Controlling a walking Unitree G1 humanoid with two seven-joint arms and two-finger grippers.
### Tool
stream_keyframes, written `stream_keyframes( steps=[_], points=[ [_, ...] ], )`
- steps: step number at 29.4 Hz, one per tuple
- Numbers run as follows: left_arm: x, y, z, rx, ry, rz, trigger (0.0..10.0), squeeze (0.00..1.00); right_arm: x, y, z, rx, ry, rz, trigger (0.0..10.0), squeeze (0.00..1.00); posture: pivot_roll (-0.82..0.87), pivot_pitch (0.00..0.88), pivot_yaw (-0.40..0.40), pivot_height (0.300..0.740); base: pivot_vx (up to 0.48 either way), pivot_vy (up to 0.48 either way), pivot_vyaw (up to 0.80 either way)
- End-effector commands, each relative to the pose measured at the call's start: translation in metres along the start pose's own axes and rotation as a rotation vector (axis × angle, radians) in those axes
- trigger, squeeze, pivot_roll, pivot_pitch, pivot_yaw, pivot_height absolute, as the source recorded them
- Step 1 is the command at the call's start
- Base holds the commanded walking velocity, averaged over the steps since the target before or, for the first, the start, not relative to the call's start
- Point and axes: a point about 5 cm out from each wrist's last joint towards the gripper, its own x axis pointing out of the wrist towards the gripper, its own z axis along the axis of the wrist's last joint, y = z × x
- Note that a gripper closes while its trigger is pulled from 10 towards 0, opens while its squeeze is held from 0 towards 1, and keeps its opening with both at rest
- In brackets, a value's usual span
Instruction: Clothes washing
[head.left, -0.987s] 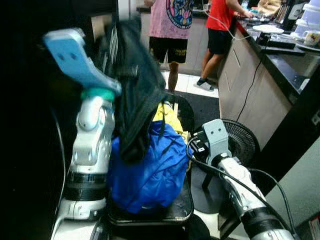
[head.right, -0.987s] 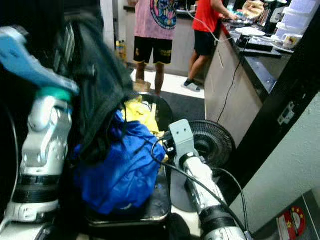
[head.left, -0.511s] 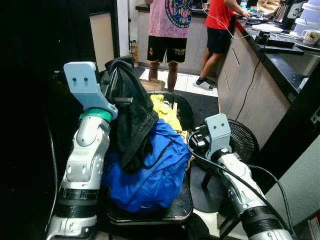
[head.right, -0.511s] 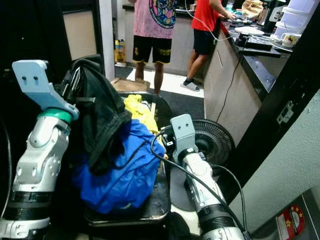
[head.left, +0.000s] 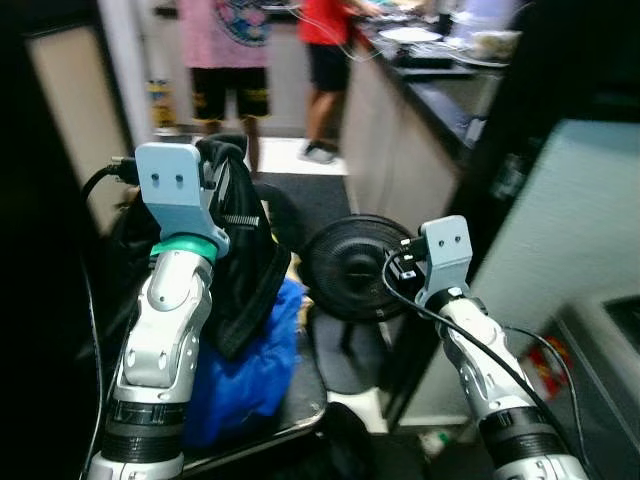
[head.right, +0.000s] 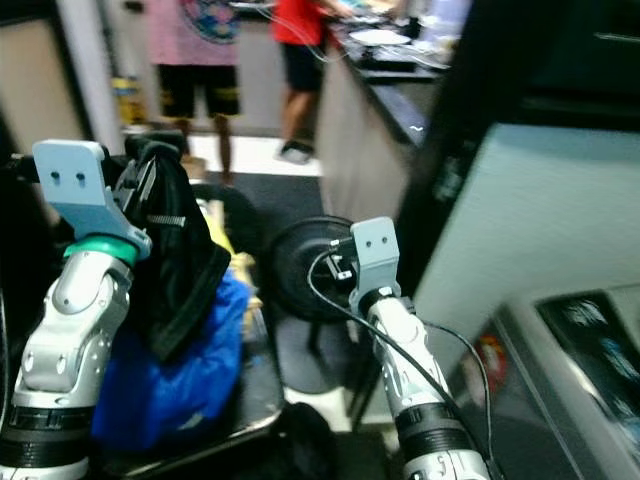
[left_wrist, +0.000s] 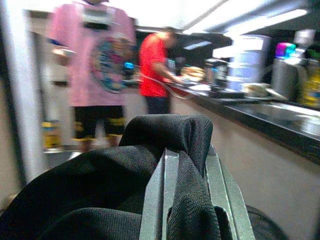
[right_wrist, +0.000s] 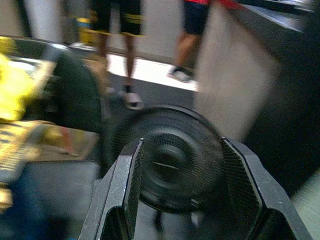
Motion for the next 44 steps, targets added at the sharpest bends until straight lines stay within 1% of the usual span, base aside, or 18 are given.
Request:
stream_keyframes(
  steps=[1,8,20,26,29,32,44],
  points=[
    [-0.001,-0.005,0.009,0.007,-0.034,-0.015,10.0,0.0,-0.004,-0.002,-0.007,0.005,0.031,-0.011,10.0,0.0,-0.04,0.058,0.011,0.74,0.0,0.0,-0.8],
    [-0.003,-0.007,0.01,0.005,-0.028,-0.016,10.0,0.0,-0.004,-0.005,-0.008,0.001,0.035,-0.022,10.0,0.0,-0.04,0.051,0.014,0.74,0.0,0.0,-0.8],
    [-0.003,-0.007,0.01,-0.001,-0.02,-0.012,10.0,0.0,-0.004,-0.007,-0.007,-0.002,0.034,-0.028,10.0,0.0,-0.04,0.045,0.013,0.74,0.0,0.0,-0.8],
    [-0.003,-0.006,0.007,0.0,-0.003,-0.005,10.0,0.0,-0.004,-0.009,-0.007,-0.006,0.034,-0.034,10.0,0.0,-0.04,0.037,0.013,0.74,0.0,0.0,-0.8],
    [-0.002,-0.008,0.005,-0.004,0.008,-0.017,10.0,0.0,-0.003,-0.01,-0.006,-0.004,0.032,-0.039,10.0,0.0,-0.04,0.038,0.012,0.74,0.0,0.0,-0.8],
    [-0.005,-0.02,0.0,0.02,0.042,-0.115,10.0,0.0,-0.001,-0.011,-0.005,0.011,0.028,-0.053,10.0,0.0,-0.03,0.044,0.01,0.74,0.0,0.0,-0.8],
    [-0.004,-0.015,0.001,0.026,0.039,-0.085,10.0,0.0,0.0,-0.011,-0.002,0.021,0.023,-0.054,10.0,0.0,-0.03,0.052,0.007,0.74,0.0,0.0,-0.8]
  ],
)
